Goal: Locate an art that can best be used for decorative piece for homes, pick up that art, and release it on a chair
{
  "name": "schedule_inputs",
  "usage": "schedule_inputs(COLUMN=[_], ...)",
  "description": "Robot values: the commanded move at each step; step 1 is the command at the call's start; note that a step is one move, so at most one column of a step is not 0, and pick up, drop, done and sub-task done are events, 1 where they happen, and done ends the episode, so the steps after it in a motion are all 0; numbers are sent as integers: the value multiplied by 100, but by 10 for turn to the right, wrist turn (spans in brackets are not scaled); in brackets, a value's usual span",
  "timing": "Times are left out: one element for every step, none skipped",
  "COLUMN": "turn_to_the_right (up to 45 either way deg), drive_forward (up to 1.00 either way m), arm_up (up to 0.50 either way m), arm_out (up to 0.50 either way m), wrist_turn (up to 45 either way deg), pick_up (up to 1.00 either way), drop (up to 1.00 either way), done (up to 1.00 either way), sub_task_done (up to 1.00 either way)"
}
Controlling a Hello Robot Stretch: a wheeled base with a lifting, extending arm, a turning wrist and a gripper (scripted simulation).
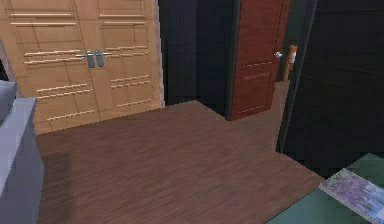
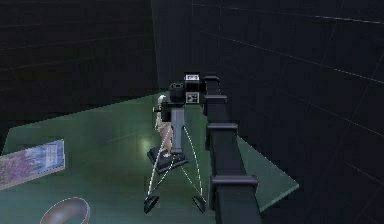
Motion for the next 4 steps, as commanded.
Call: schedule_inputs(turn_to_the_right=[0, 0, 0, 0], drive_forward=[0, 0, 0, 0], arm_up=[0, 0, 0, 0], arm_out=[0, 0, 0, 0], wrist_turn=[450, 450, 450, 90], pick_up=[0, 0, 0, 0], drop=[0, 0, 0, 0], done=[0, 0, 0, 0], sub_task_done=[0, 0, 0, 0])
